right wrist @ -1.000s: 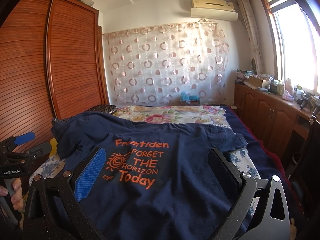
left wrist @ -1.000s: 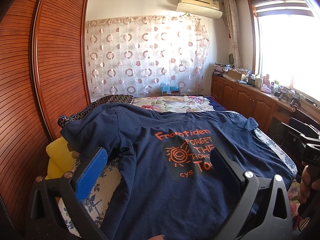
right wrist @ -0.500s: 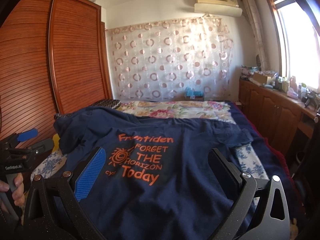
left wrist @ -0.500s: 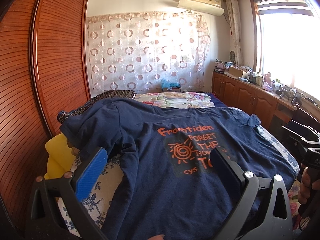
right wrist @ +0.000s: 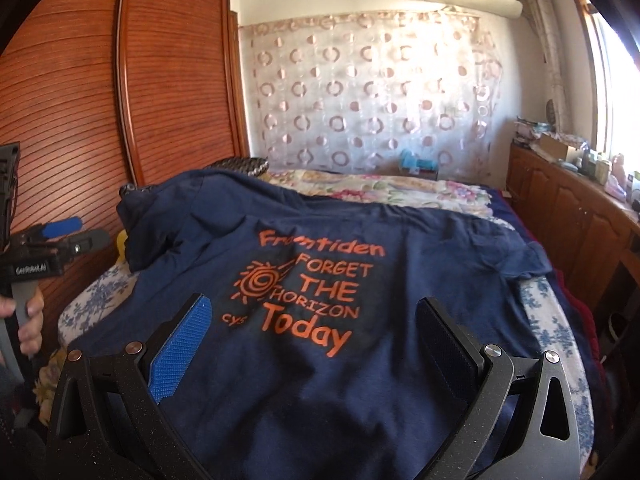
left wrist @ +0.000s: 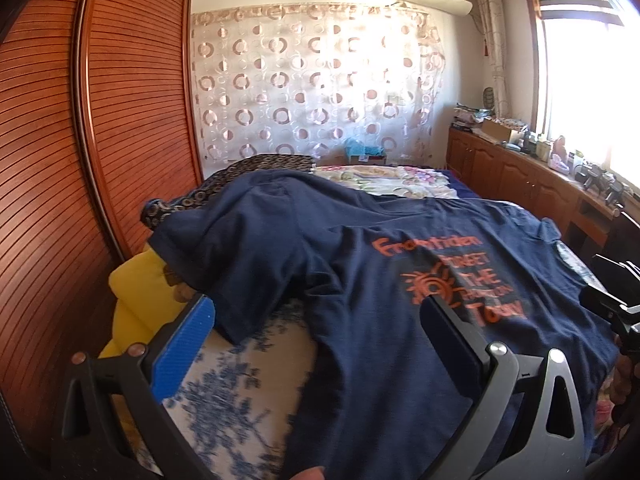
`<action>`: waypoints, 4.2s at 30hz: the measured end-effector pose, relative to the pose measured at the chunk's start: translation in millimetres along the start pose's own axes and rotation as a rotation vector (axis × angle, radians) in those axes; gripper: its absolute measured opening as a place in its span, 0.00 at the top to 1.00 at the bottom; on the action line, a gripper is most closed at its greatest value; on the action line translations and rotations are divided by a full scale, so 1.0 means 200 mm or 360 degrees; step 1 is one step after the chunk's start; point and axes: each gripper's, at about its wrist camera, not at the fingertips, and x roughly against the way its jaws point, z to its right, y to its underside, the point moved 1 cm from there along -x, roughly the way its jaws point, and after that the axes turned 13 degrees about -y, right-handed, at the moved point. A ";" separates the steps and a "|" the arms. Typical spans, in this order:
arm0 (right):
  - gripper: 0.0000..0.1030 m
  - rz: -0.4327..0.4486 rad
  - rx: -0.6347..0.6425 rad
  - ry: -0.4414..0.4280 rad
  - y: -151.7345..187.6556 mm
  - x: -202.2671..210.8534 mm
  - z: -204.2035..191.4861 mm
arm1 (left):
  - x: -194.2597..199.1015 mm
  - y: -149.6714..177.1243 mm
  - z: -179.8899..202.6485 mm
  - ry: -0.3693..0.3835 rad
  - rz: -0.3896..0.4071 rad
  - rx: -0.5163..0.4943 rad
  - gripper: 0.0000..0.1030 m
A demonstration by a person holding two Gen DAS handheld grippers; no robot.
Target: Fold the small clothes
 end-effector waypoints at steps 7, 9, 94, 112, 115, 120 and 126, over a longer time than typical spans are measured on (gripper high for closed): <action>0.01 -0.0066 0.0029 -0.0065 0.02 -0.12 -0.01 | -0.13 0.00 -0.13 -0.0018 -0.0054 -0.0012 0.00; 0.02 -0.0086 0.0030 -0.0087 0.02 -0.16 -0.02 | -0.20 0.01 -0.17 -0.0057 -0.0095 -0.0028 0.00; 0.06 -0.0271 0.0041 -0.0171 0.08 -0.46 -0.02 | -0.38 -0.22 0.13 0.0424 -0.0292 -0.0358 0.54; 0.06 -0.0297 0.0048 -0.0170 0.09 -0.47 -0.02 | -0.63 0.13 0.04 0.0337 -0.0494 -0.0333 0.46; 0.06 -0.0302 0.0046 -0.0170 0.09 -0.48 -0.02 | -0.64 0.12 0.02 0.0365 -0.0501 -0.0290 0.44; 0.06 -0.0334 0.0054 -0.0196 0.08 -0.49 -0.02 | -0.64 0.11 0.03 0.0352 -0.0505 -0.0289 0.44; 0.07 -0.0359 0.0115 -0.0268 -0.02 -0.53 -0.09 | -0.65 0.10 0.02 0.0341 -0.0503 -0.0293 0.43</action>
